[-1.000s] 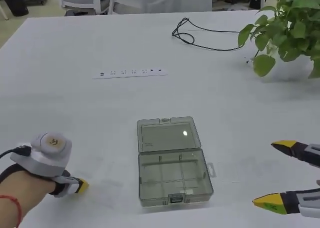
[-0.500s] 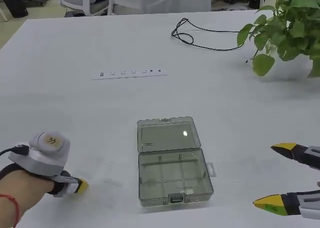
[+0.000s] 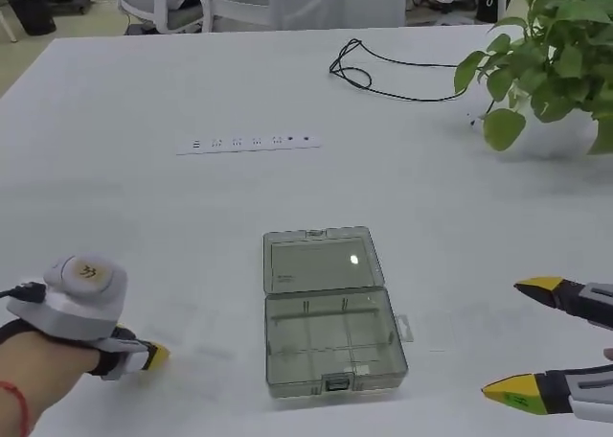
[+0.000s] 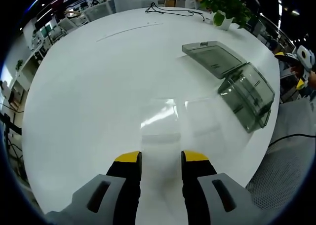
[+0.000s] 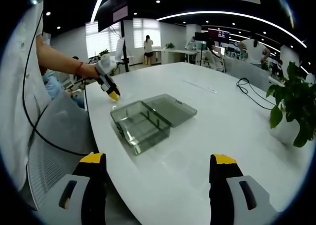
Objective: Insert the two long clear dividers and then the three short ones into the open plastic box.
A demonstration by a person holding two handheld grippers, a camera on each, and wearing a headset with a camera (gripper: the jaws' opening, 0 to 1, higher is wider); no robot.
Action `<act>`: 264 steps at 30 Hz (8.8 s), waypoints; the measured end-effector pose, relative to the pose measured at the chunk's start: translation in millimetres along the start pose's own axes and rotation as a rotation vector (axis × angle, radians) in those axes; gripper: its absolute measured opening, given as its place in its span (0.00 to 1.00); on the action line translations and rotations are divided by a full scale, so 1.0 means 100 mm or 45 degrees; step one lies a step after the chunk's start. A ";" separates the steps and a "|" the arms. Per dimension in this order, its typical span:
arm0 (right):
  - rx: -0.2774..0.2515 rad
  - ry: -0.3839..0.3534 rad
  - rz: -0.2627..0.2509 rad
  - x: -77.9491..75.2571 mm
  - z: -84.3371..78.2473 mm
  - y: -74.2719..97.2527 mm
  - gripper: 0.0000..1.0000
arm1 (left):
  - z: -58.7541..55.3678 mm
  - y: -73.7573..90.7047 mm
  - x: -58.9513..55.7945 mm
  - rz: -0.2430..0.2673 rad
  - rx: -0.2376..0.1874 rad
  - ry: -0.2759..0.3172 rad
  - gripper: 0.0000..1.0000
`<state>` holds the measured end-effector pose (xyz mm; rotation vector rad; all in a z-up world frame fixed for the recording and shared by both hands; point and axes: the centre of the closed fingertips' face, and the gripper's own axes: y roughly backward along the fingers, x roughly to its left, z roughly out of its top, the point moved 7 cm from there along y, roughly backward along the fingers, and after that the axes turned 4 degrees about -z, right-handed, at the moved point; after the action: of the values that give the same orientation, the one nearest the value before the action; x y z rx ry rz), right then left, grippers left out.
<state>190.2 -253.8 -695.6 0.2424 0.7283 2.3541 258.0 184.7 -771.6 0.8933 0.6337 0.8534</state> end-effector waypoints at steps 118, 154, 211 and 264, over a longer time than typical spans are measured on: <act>-0.194 -0.798 0.054 0.65 1.27 -0.87 0.07 | 0.91 0.62 -1.65 -0.581 -0.689 -0.060 0.42; 0.402 -0.898 -0.088 0.23 0.92 -0.91 0.07 | 0.52 0.47 -1.40 -0.627 -0.625 -0.439 0.82; 0.690 -1.117 -0.277 0.27 0.46 -1.37 0.06 | 0.48 0.41 -1.36 -0.727 -0.662 -0.425 0.85; 0.713 -0.847 -0.231 0.38 0.45 -1.55 0.09 | 0.49 0.35 -1.39 -0.741 -0.642 -0.427 0.85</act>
<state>260.1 -111.8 -745.6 1.0860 0.9878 1.6847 210.6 60.4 -699.9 0.3430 0.3271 0.2966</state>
